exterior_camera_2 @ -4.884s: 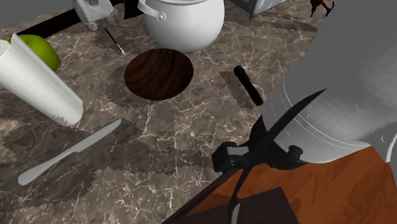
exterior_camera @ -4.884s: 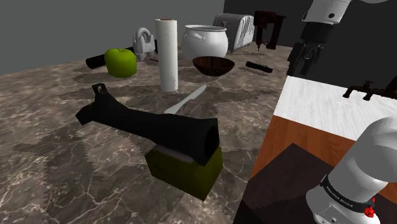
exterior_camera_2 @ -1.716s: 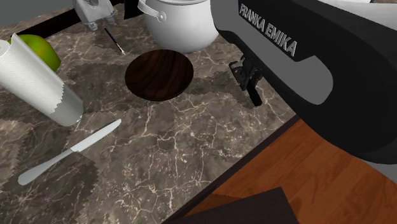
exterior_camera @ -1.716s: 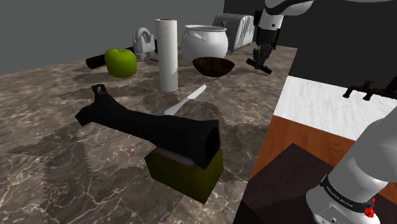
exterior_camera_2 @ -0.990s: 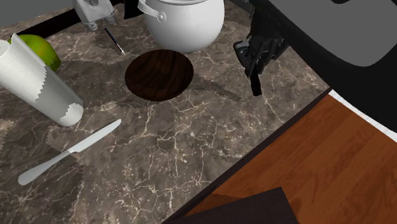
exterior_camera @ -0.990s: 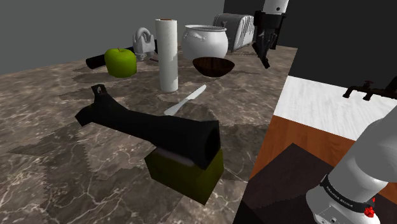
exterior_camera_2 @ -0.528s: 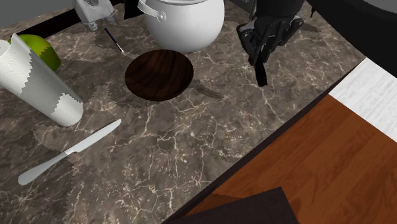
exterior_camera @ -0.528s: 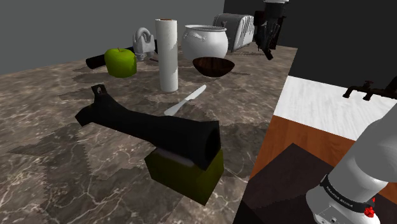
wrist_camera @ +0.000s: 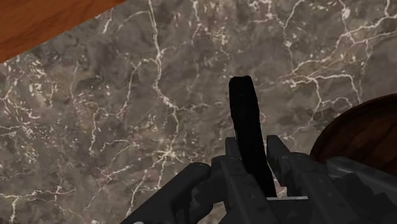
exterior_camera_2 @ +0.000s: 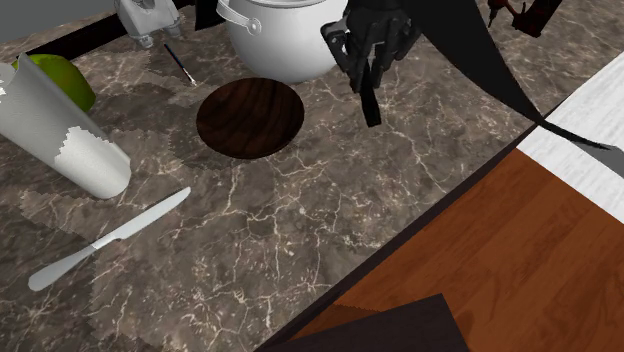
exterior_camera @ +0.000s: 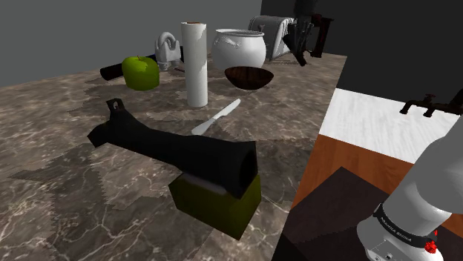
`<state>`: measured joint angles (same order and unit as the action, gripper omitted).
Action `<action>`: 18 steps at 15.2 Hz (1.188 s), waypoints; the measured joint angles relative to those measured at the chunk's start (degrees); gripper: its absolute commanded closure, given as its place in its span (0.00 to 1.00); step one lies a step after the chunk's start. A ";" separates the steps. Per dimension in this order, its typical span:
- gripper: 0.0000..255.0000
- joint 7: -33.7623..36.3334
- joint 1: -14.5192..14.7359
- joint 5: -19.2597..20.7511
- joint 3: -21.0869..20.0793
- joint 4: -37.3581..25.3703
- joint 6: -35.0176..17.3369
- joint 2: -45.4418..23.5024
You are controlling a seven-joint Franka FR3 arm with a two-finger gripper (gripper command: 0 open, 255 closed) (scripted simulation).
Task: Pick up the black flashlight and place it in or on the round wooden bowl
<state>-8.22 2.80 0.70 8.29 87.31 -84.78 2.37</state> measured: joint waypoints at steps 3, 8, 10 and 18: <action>1.00 3.83 1.88 -0.42 -1.95 -3.11 0.34 -2.80; 1.00 10.28 5.22 -0.66 -5.05 -8.86 1.80 -7.14; 1.00 12.51 6.41 -0.69 -6.04 -11.84 2.20 -9.73; 1.00 16.92 9.01 -0.52 -7.81 -13.52 0.41 -13.25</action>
<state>8.70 11.82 0.18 0.47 73.79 -84.37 -10.87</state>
